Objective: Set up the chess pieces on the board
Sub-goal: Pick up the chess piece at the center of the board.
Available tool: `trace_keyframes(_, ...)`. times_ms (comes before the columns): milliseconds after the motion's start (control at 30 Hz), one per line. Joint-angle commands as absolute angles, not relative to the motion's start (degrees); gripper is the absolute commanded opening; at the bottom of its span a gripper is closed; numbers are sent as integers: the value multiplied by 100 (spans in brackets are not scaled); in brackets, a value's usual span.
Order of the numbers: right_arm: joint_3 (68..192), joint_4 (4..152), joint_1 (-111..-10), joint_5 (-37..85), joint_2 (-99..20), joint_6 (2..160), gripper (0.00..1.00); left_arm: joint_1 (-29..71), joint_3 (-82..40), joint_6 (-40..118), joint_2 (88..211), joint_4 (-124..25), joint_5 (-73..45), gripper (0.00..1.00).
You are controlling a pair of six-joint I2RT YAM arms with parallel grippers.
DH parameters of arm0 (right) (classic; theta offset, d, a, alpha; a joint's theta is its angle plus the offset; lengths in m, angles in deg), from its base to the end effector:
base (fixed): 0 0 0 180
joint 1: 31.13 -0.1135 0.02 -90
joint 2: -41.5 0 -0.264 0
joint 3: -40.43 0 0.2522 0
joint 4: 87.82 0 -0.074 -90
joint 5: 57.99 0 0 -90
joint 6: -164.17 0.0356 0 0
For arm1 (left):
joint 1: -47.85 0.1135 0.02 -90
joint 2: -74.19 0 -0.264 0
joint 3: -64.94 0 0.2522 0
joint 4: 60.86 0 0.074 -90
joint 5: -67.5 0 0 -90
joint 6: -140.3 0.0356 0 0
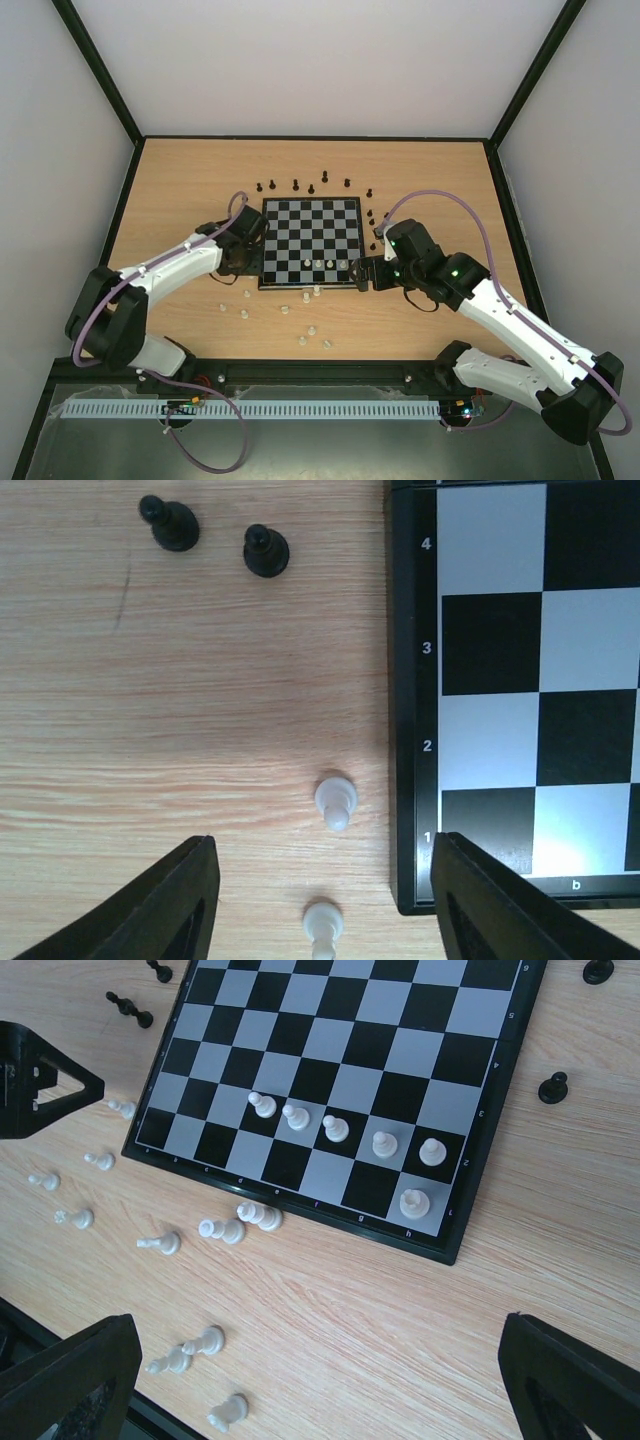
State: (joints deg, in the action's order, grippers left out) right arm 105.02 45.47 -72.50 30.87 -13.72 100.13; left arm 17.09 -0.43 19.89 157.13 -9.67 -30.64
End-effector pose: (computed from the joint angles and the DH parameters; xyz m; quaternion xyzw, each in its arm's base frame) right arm 0.1537 0.1363 0.3049 -0.1245 0.8875 0.2533 0.3642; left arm 0.2325 -0.1325 0.1975 -0.0101 0.9804 -0.0335 0.1937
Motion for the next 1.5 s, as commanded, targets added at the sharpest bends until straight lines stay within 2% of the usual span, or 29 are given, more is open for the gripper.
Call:
trace_keyframes(0, 10432, 4469, -7271, 3020, -1299, 9966, 99, 1774, 46, 2029, 15853, -1178, -2868, 58)
trace_keyframes(167, 10433, 4475, -7270, 3012, -1307, 9967, 99, 1795, 30, 2066, 16059, -1298, -2777, 40)
trace_keyframes(267, 10420, 4468, -7271, 3021, -1295, 9966, 99, 1822, 29, 2077, 16194, -1352, -2768, 33)
trace_keyframes(400, 10408, 4476, -7274, 3006, -1286, 9969, 99, 1894, 91, 2077, 16275, -1411, -2797, 33)
trace_keyframes(600, 10404, 4493, -7272, 2981, -1293, 9961, 99, 1994, 196, 2079, 16358, -1507, -2755, 40)
trace_keyframes(900, 10397, 4502, -7272, 2970, -1290, 9957, 99, 2008, 280, 2027, 16464, -1571, -2665, 38)
trace_keyframes(1467, 10376, 4535, -7272, 2963, -1281, 9948, 99, 1962, 287, 2003, 16464, -1523, -2605, 7)
